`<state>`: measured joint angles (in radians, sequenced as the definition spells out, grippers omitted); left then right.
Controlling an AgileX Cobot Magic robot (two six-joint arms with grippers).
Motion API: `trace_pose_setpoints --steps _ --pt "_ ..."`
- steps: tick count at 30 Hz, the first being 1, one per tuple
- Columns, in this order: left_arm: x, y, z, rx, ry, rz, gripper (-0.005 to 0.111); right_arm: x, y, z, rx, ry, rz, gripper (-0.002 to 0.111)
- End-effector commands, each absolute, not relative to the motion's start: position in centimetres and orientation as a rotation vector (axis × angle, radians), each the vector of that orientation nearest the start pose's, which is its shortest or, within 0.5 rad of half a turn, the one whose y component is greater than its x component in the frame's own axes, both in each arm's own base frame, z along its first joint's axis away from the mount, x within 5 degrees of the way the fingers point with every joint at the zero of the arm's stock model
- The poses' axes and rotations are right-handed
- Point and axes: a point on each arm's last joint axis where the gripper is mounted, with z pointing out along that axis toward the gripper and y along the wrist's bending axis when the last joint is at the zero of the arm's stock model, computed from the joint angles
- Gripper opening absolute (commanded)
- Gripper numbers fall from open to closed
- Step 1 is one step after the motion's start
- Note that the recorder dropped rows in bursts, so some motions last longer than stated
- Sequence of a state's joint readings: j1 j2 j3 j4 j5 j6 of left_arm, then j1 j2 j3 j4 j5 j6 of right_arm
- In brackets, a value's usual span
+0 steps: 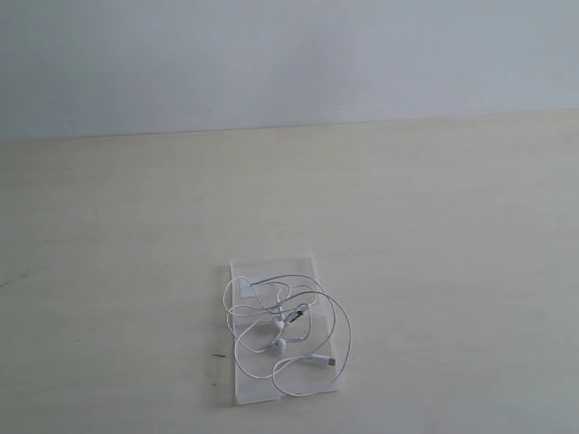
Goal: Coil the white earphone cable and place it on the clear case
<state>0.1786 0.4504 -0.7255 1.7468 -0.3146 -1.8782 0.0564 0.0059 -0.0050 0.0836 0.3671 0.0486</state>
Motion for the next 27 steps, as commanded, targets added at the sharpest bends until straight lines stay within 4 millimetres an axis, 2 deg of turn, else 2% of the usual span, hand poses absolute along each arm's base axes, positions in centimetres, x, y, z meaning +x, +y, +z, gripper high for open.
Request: trace_pose_setpoints --steps 1,4,8,10,13,14,19,23,27 --pt "5.0 -1.9 40.8 -0.040 1.221 -0.311 0.000 5.3 0.5 18.1 0.050 1.844 0.152 0.000" --pt "3.6 -2.4 40.6 -0.023 1.193 -0.363 0.000 5.3 0.5 18.1 0.050 1.844 0.152 0.000" --pt "3.3 -2.7 40.5 0.019 1.190 -0.347 0.000 5.3 0.5 18.1 0.050 1.842 0.152 0.000" --pt "3.3 -2.5 40.6 0.145 1.168 -0.122 0.000 5.3 0.5 18.1 0.050 1.842 0.152 0.000" --pt "3.3 -2.1 40.7 0.399 1.099 0.361 0.000 5.3 0.5 18.1 0.050 1.842 0.152 0.000" --pt "3.3 -1.9 40.8 0.425 1.085 0.450 0.000 5.3 0.5 18.1 0.050 1.842 0.152 0.000" --pt "3.4 -0.6 40.8 0.311 1.098 0.542 0.000 5.3 0.5 18.1 0.050 1.842 0.152 0.000" --pt "3.1 0.9 41.0 0.019 1.110 0.421 0.000 5.3 0.5 18.1 0.050 1.842 0.152 0.000" --pt "3.2 2.3 39.9 -0.187 1.234 0.392 0.000 5.3 0.5 18.1 0.050 1.842 0.152 0.000"
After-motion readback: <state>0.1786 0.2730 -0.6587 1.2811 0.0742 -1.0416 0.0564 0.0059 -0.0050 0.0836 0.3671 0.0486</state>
